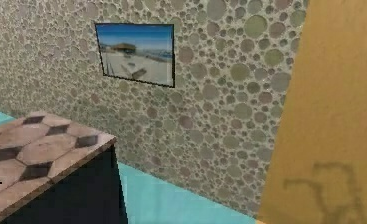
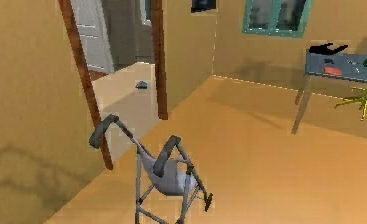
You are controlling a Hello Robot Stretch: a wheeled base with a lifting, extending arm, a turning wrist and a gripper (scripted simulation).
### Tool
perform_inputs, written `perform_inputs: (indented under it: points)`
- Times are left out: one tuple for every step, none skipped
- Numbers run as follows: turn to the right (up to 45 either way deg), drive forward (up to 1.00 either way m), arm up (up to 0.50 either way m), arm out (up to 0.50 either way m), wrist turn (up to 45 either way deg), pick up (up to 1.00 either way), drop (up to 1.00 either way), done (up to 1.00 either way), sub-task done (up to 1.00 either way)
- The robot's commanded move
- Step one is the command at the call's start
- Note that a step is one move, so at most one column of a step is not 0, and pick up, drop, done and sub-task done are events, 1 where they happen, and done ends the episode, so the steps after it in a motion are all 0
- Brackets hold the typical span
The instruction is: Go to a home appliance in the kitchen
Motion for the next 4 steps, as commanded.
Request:
perform_inputs:
  points:
    - [9.0, 0.00, 0.00, 0.00, 0.0, 0.00, 0.00, 0.00, 0.00]
    - [0.0, 0.85, 0.00, 0.00, 0.0, 0.00, 0.00, 0.00, 0.00]
    - [-45.0, 0.00, 0.00, 0.00, 0.0, 0.00, 0.00, 0.00, 0.00]
    - [-6.0, 0.00, 0.00, 0.00, 0.0, 0.00, 0.00, 0.00, 0.00]
